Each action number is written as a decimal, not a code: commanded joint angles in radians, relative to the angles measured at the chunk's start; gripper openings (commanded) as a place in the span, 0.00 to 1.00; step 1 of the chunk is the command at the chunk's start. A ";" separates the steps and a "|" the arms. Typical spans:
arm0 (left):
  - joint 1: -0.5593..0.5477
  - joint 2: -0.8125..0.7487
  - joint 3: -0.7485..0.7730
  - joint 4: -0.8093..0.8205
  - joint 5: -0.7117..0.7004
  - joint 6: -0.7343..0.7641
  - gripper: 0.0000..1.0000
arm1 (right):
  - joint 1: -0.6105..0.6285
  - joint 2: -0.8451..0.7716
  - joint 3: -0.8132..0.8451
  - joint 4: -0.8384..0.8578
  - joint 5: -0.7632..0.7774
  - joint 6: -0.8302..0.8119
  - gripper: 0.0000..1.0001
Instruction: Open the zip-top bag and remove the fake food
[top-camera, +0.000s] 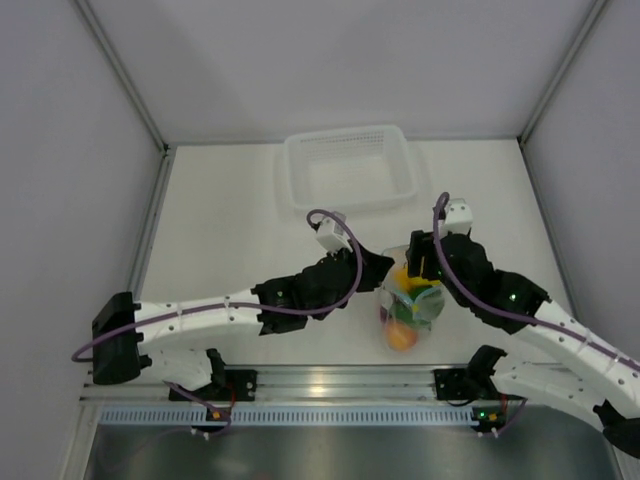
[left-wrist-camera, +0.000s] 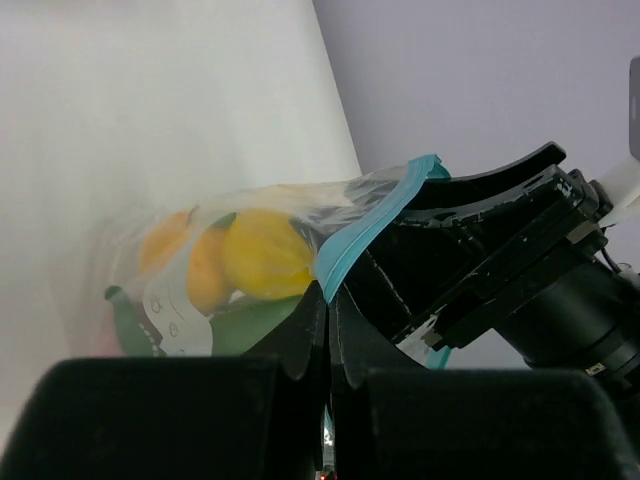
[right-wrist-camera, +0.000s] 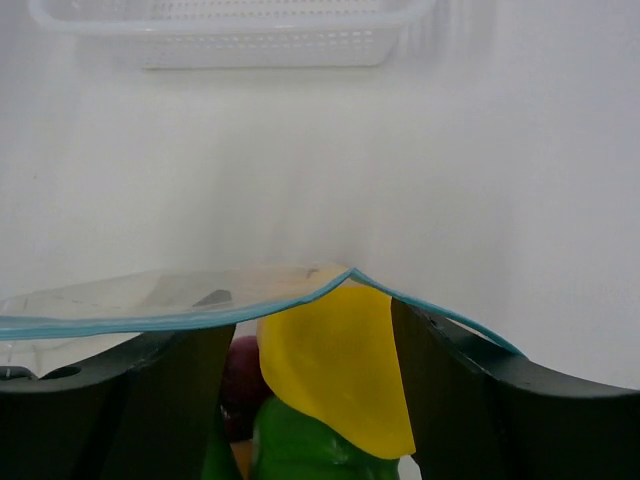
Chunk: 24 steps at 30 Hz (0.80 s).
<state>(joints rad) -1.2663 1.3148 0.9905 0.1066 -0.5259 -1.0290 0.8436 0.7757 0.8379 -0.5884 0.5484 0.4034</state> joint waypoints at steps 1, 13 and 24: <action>-0.002 -0.040 -0.061 0.067 -0.077 -0.071 0.00 | -0.009 0.102 0.053 -0.215 0.013 -0.023 0.66; 0.007 -0.034 -0.150 0.064 -0.152 -0.085 0.00 | -0.009 0.204 -0.042 -0.106 -0.145 -0.025 0.66; 0.008 0.015 -0.139 0.064 -0.181 -0.040 0.00 | -0.006 0.211 -0.077 -0.128 -0.180 0.014 0.81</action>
<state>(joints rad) -1.2640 1.3136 0.8486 0.1272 -0.6556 -1.0924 0.8421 0.9829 0.7815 -0.6815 0.3923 0.3927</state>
